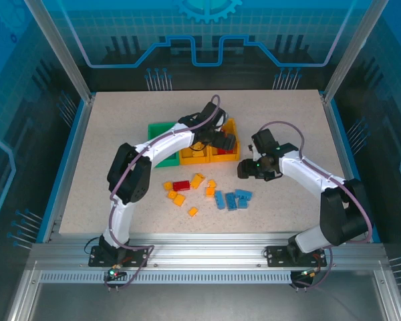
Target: Sort the legos into containers by color
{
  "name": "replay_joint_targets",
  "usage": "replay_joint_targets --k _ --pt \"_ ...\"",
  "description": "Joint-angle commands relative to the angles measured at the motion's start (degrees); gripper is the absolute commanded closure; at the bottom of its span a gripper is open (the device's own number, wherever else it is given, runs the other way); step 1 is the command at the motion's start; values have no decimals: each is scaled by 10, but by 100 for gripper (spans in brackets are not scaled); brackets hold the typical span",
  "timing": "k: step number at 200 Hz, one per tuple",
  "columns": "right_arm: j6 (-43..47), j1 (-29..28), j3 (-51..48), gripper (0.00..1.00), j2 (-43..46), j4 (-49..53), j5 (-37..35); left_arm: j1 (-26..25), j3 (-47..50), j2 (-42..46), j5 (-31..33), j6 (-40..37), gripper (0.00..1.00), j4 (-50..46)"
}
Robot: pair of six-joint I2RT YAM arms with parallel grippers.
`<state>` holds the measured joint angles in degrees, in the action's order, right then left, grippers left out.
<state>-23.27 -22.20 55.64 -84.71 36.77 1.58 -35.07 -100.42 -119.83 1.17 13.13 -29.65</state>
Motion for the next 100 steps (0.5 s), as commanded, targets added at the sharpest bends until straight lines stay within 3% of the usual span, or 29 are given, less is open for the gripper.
replay_joint_targets --k 1,34,60,100 --pt "49 -37 -4 28 13 32 11 3 33 72 -25 40 1 27" --pt "175 -104 13 28 18 98 -61 20 106 143 -28 72 1 36" --pt "283 -135 6 27 27 73 -115 53 193 200 -44 110 1 61" --pt "397 -129 8 29 1 78 -85 104 306 282 -40 134 1 59"
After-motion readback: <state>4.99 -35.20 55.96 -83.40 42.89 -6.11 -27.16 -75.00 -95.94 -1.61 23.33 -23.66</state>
